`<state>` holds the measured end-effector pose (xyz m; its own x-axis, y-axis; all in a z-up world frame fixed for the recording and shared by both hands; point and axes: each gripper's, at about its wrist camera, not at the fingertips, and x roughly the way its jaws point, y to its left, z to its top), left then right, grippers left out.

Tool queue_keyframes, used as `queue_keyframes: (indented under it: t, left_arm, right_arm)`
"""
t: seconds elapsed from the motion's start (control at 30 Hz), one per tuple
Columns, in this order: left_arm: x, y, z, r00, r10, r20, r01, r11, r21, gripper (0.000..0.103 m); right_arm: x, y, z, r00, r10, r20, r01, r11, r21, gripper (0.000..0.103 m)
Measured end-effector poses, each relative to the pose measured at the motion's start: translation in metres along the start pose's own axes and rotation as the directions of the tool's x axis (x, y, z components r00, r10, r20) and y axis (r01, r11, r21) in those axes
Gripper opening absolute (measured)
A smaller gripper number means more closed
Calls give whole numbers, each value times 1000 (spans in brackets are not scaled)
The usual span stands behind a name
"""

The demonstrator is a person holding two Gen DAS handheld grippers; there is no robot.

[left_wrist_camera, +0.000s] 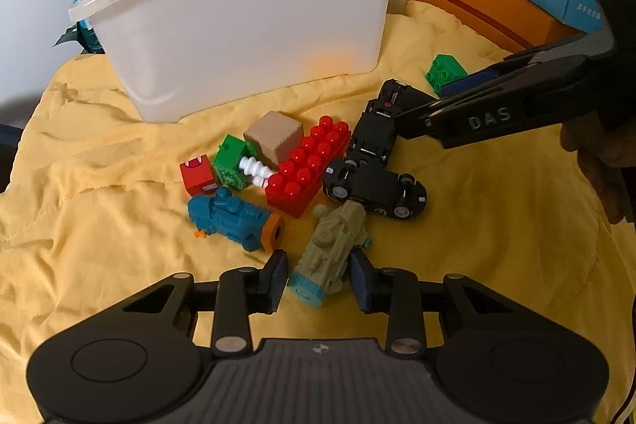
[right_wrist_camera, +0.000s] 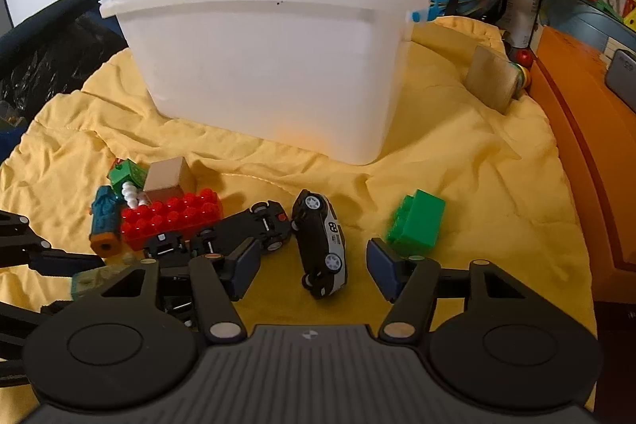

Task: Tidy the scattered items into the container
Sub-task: 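Return both tools to the toys and grasp the white police car with the right tool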

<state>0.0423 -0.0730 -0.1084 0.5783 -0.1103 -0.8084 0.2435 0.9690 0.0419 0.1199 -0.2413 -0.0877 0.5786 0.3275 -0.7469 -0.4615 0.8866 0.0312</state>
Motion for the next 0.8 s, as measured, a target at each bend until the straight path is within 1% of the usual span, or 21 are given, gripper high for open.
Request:
queue_keyframes:
  t: [0.07, 0.13, 0.23, 0.3, 0.43, 0.57, 0.8]
  left_arm:
    - [1, -1, 1, 1000, 2, 4, -2, 1000, 7, 38]
    - [0, -2, 1, 1000, 3, 5, -3, 1000, 10, 36]
    - [0, -4, 1, 1000, 1, 8, -1, 1000, 17, 32]
    - [1, -5, 2, 1000, -1, 10, 1, 1000, 15, 31]
    - [-1, -5, 1, 1000, -10, 12, 10, 1000, 0, 30]
    - [-8, -6, 0, 999, -15, 33, 15, 1000, 0, 30]
    - [-12, 0, -1, 999, -10, 33, 11, 1000, -18, 29]
  right_arm:
    - [5, -1, 1, 1000, 9, -16, -9, 1000, 5, 51]
    - [8, -2, 1, 999, 18, -31, -18, 1000, 11, 34]
    - [8, -3, 0, 999, 25, -38, -25, 1000, 13, 27]
    - [6, -4, 0, 999, 30, -35, -29, 999, 15, 23]
    - [-1, -8, -1, 999, 29, -23, -28, 999, 32, 21]
    - [-7, -12, -4, 1000, 25, -9, -25, 998, 57, 21]
    - [-14, -11, -10, 1000, 30, 1, -30, 996, 79, 21]
